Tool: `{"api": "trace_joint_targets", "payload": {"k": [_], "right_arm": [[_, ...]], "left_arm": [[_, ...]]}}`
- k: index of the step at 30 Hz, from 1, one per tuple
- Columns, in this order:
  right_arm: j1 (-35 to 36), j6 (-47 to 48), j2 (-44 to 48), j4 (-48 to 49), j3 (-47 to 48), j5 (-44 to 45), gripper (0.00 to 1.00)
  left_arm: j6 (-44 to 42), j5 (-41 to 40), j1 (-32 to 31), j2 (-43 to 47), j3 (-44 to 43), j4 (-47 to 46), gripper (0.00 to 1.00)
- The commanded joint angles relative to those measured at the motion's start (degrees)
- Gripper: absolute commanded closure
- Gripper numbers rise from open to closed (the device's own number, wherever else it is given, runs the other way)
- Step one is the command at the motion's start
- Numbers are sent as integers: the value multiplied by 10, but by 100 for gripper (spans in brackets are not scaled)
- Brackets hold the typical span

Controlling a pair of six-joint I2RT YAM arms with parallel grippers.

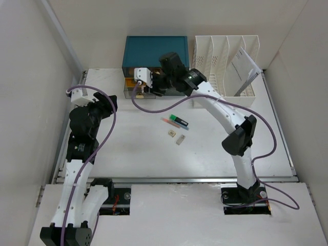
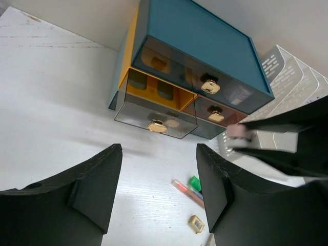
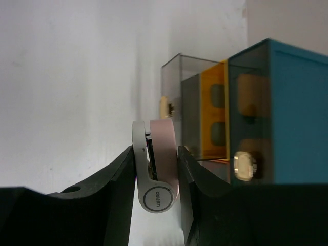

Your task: Organize the desk

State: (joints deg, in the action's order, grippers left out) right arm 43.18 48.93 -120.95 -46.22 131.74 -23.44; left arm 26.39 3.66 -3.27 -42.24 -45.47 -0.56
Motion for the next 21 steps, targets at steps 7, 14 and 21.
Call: {"api": "trace_joint_targets", "payload": {"k": [7,14,21], "right_arm": [[-1,-43,-62,111,57,94,80],[4,-78,-107,212,67,169,80],[9,-78,-119,255,72,198,79]], "left_arm": [[-7,7,1,15,6,-23,43],[-7,7,1,15,6,-23,43],[-7,7,1,10,6,-23,43]]}}
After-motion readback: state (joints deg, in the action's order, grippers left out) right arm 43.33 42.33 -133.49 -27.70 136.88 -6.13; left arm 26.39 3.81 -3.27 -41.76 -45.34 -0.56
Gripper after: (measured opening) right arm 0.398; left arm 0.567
